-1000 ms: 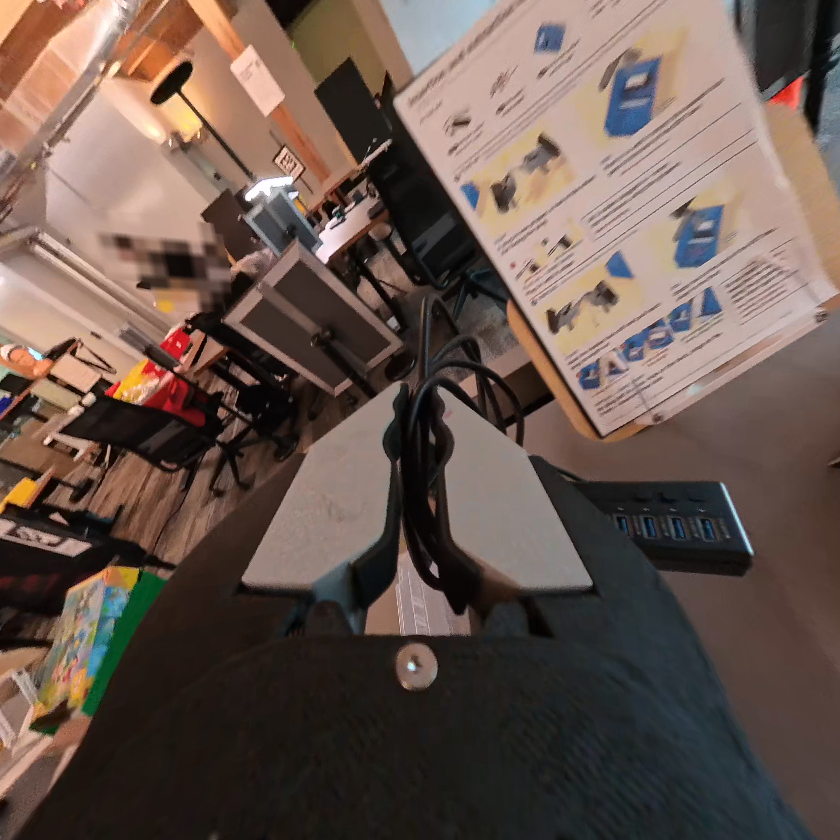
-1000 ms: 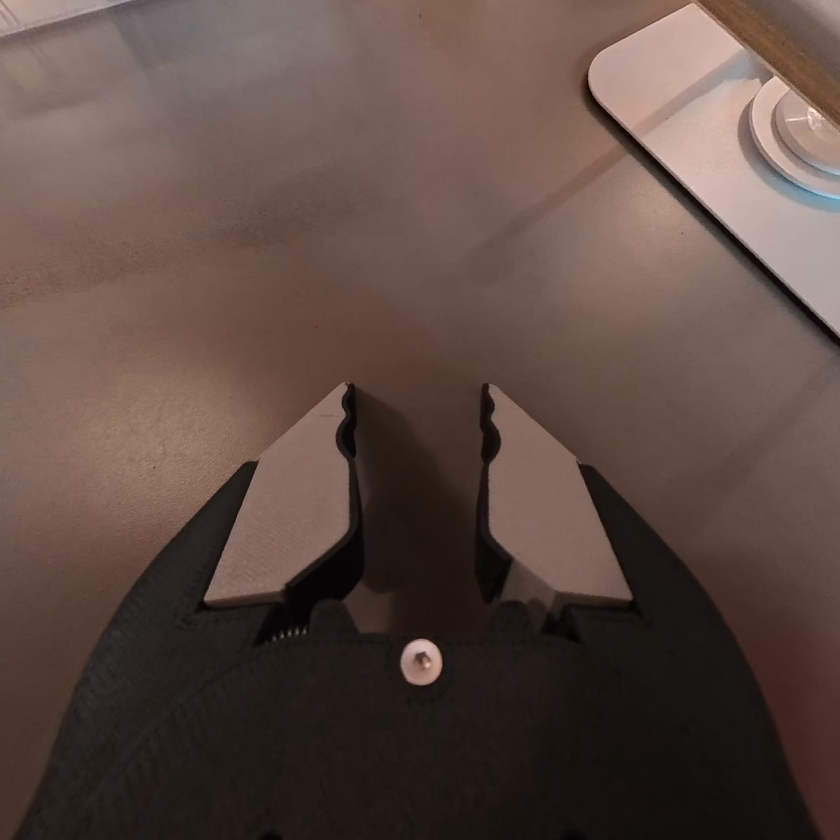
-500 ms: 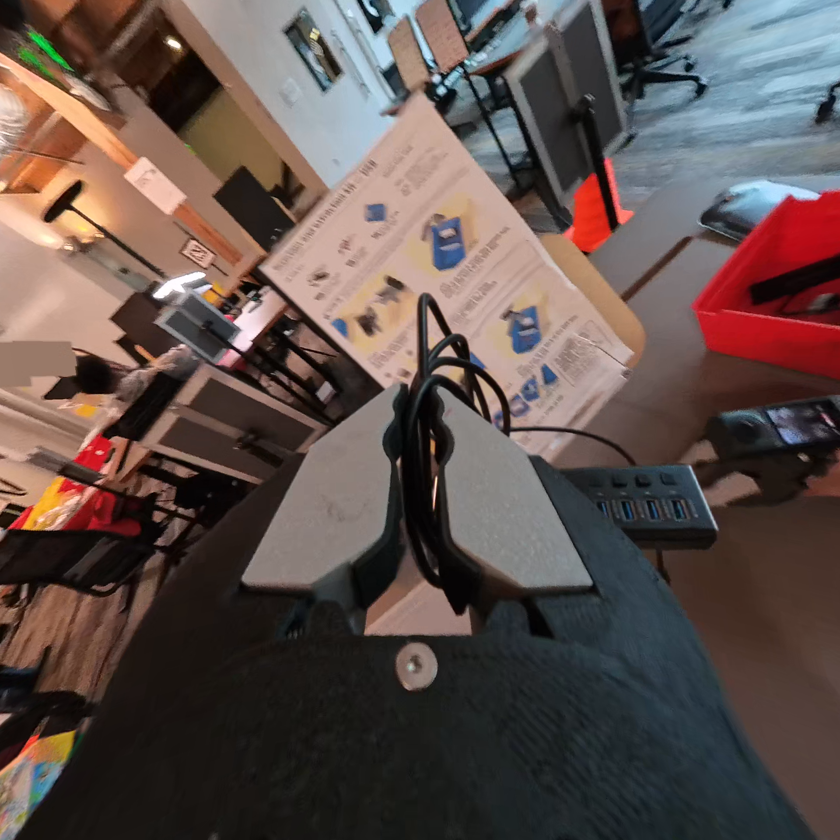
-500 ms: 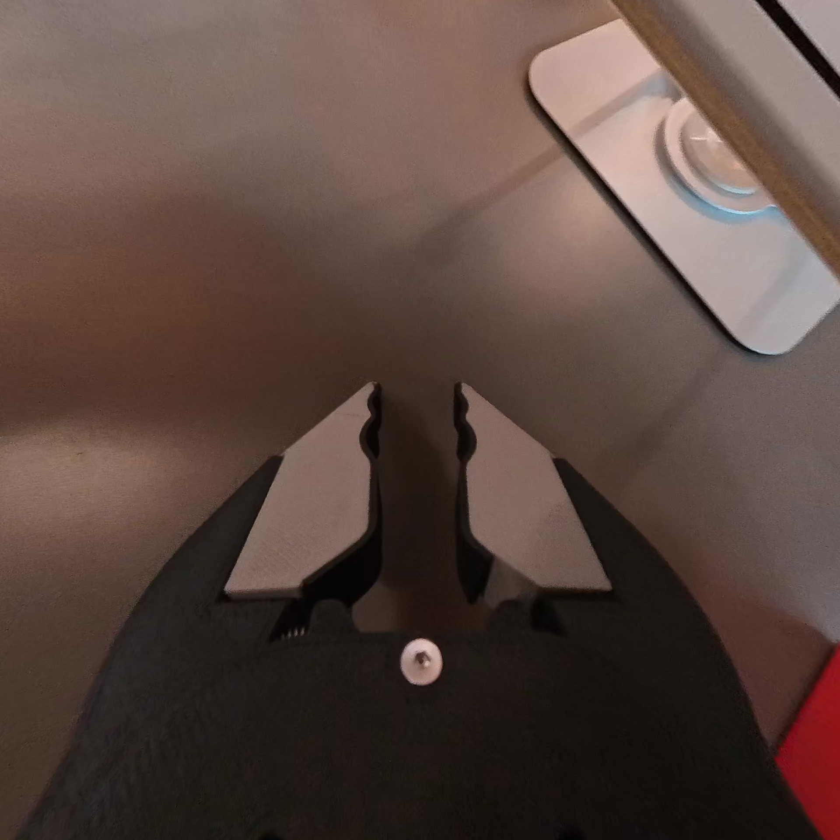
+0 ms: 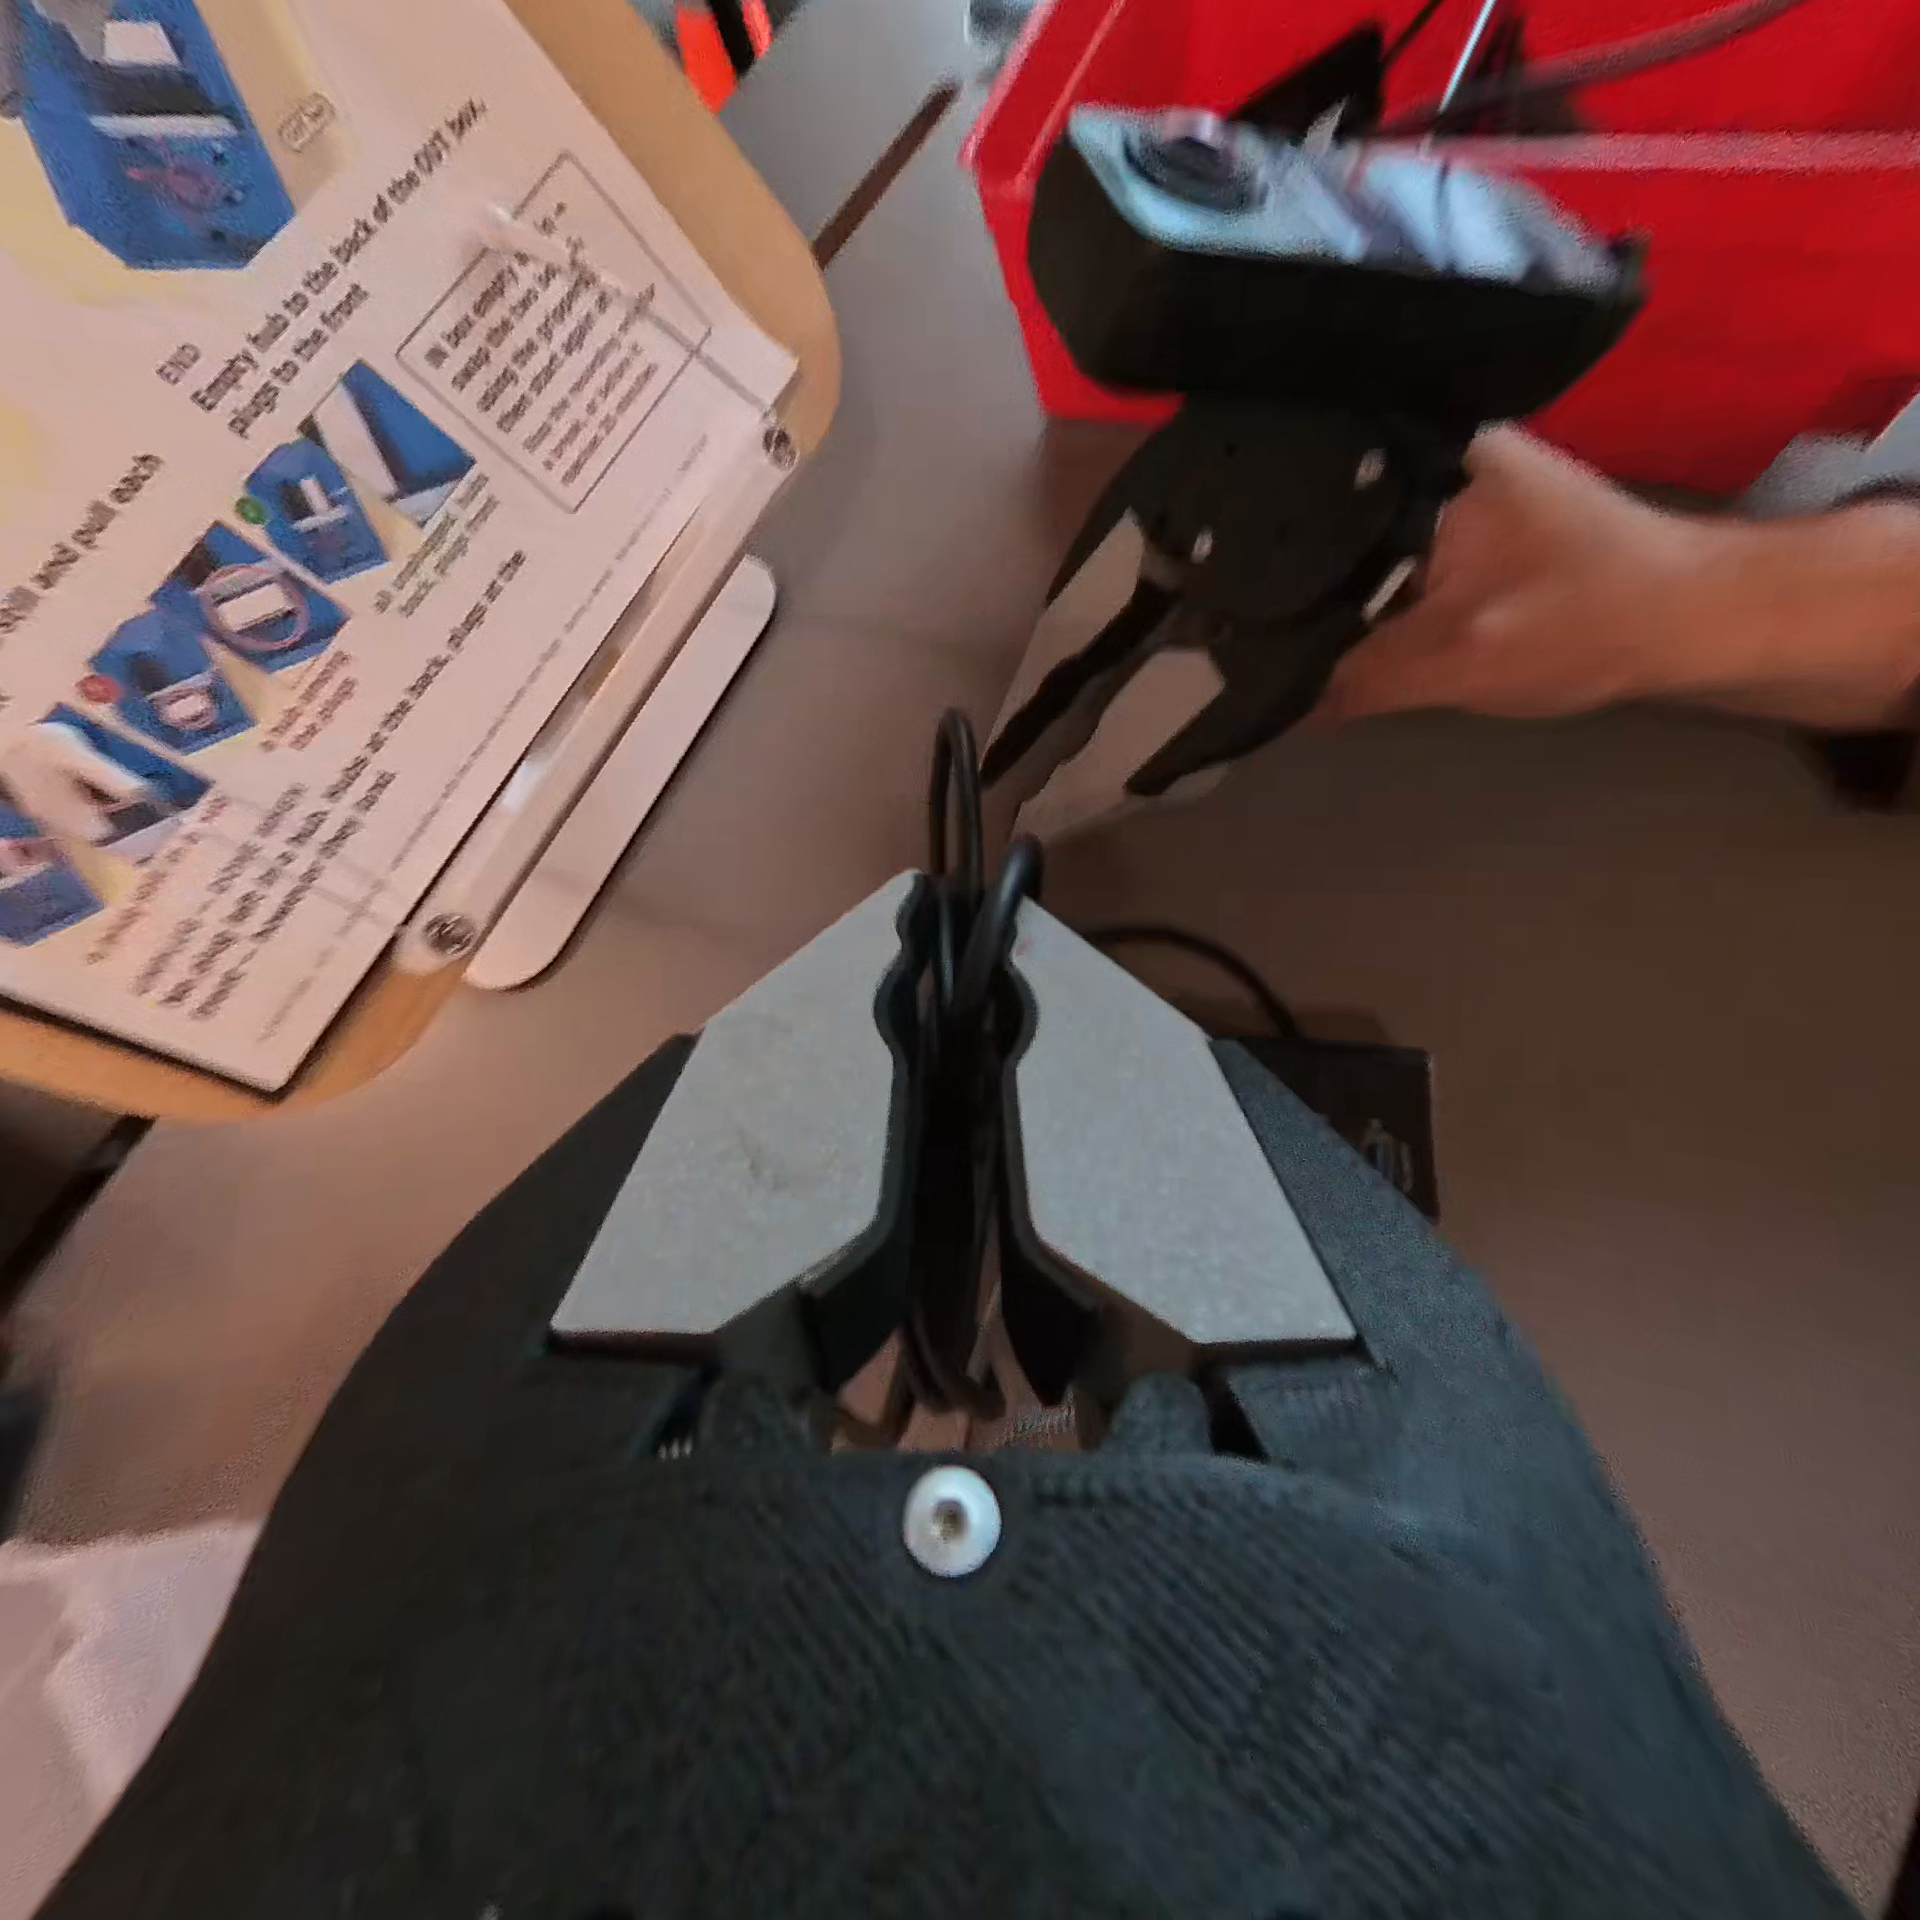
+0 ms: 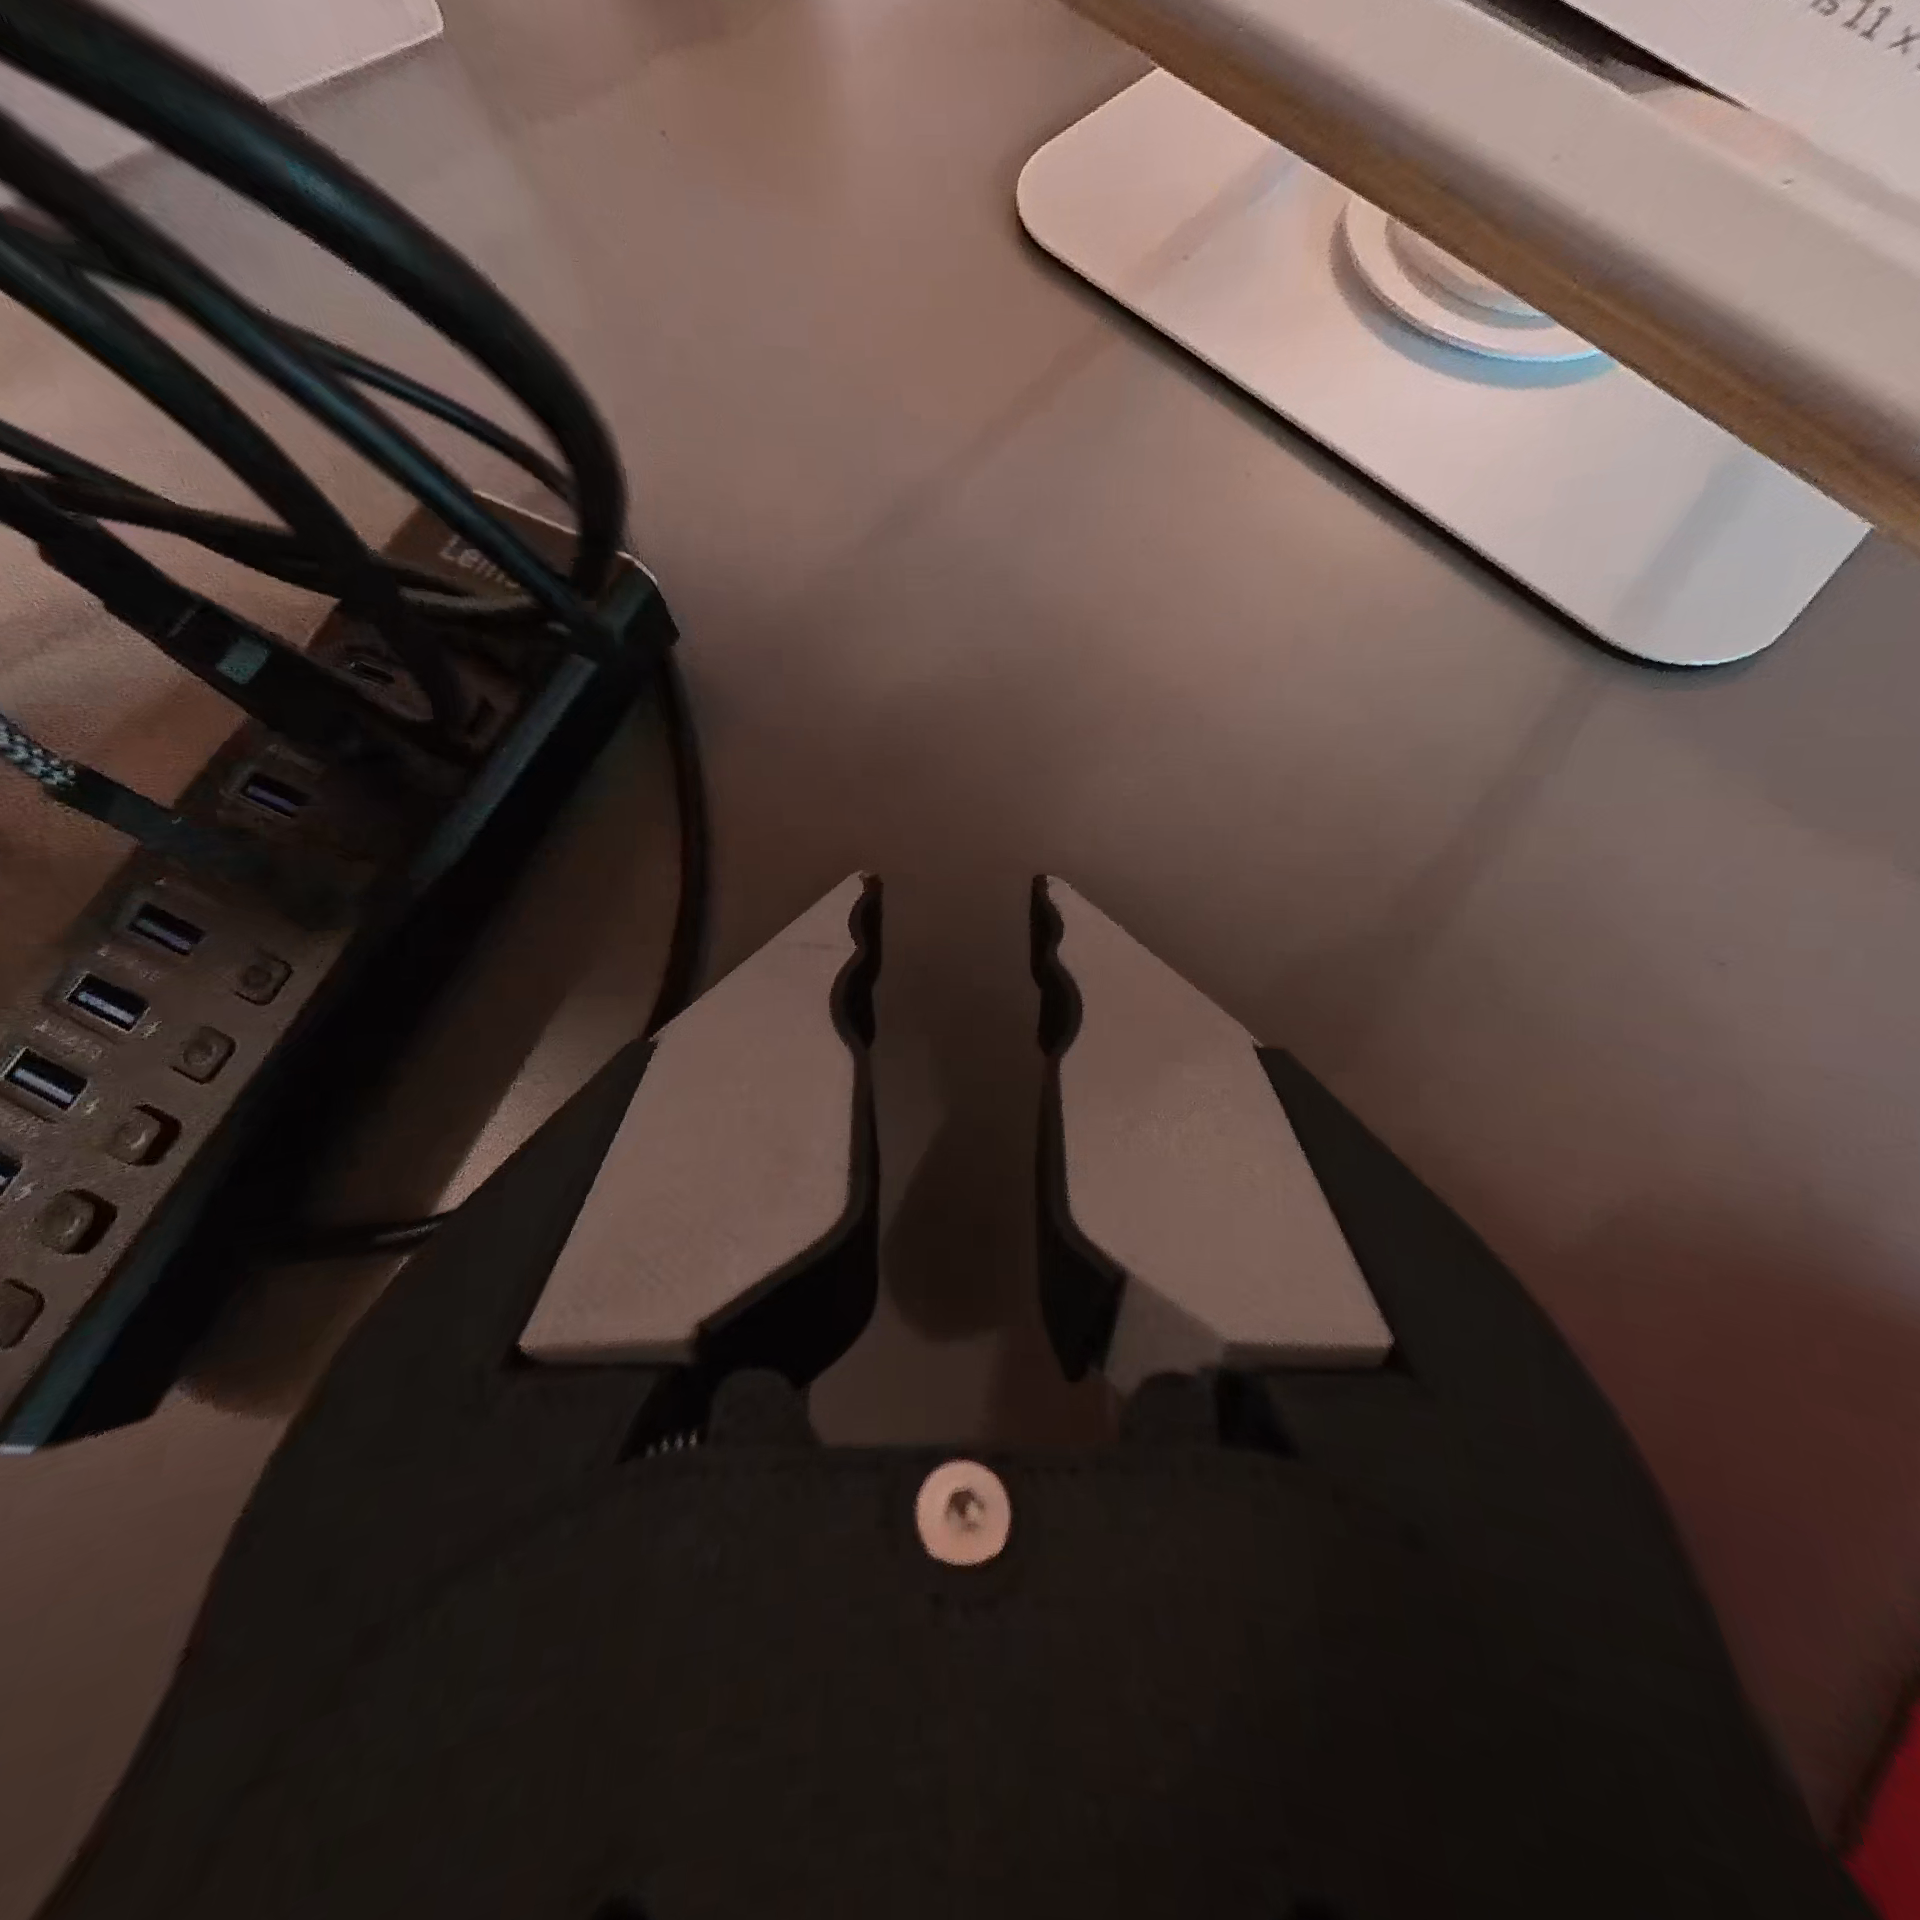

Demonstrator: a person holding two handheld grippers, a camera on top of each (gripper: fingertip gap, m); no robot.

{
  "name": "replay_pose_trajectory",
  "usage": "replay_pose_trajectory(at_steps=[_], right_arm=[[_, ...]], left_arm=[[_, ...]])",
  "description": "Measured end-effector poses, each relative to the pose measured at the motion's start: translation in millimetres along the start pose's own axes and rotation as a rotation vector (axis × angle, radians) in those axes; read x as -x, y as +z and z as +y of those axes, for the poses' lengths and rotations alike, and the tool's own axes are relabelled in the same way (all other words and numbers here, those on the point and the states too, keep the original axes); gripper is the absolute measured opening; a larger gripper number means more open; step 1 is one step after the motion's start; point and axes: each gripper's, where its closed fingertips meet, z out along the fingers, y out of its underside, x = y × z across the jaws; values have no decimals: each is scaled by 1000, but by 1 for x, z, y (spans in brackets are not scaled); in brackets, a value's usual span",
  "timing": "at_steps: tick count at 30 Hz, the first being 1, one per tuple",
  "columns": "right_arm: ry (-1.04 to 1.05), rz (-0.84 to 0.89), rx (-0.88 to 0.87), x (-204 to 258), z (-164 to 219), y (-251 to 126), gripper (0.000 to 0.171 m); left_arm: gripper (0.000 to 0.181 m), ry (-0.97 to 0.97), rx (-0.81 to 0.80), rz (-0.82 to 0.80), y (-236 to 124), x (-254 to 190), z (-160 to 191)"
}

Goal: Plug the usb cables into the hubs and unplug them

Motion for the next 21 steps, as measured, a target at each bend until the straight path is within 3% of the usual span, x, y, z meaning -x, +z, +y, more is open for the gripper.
replay_pose_trajectory(at_steps=[1,6,14,21], right_arm=[[-11,0,7,1,1,1,25],[-69,26,25,4,2,4,24],[-7,8,-15,3,-4,3,24],[-3,-113,-79,23,-15,1,26]], left_arm=[[7,-29,-40,20,3,1,-4],[8,-158,-198,51,22,22,-7],[17,-237,-308,-190,30,87,36],[30,-341,-219,-111,42,88,70]])
